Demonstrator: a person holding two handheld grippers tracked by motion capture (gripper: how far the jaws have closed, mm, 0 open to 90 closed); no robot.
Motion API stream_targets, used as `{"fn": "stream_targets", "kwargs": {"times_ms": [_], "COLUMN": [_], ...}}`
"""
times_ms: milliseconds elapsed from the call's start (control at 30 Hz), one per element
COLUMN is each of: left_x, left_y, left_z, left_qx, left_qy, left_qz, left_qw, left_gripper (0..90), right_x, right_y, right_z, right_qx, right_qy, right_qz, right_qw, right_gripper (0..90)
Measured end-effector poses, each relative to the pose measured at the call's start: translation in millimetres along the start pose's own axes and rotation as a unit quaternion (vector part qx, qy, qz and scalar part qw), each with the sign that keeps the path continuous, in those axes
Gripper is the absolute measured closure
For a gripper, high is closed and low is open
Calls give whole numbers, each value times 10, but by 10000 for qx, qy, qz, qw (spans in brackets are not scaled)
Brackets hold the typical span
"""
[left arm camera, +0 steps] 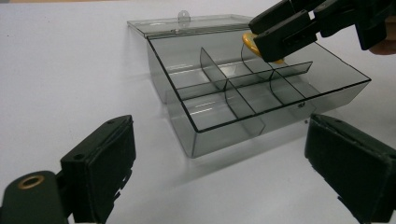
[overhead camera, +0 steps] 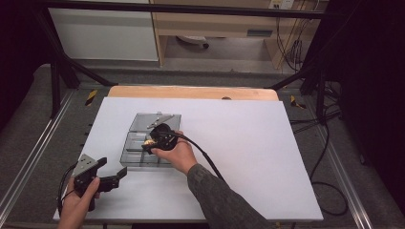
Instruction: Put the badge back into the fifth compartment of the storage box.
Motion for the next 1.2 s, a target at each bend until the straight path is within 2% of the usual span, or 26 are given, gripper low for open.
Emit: {"fn": "stream_targets", "kwargs": {"times_ms": [433, 767, 1200], "left_x": [2, 7, 8], "left_y": [6, 6, 7], "left_z": [3, 7, 7], "left_qx": [-3, -18, -22], "left_qy": [-3, 15, 18], "left_qz": [-15, -7, -15], "left_qw": [10000, 10000, 10000], "left_gripper": [89, 89, 89], "right_x": [32, 88, 130], "right_y": [36, 81, 130], "right_z": [24, 27, 48], "right_qx": [-32, -163, -248], "right_qy": [16, 5, 101], "right_qz": [42, 198, 181], "right_qw": [10000, 9997, 9995], "right_gripper": [470, 470, 470]}}
Point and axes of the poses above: each handheld gripper's, and its own axes: z roughly forward along the jaws, x roughly out of its underside, y roughly to its left, the point moved 8 cm from there along z, roughly forward along the jaws, and after that the axes turned 6 degrees about -x, right-handed, at the moved point
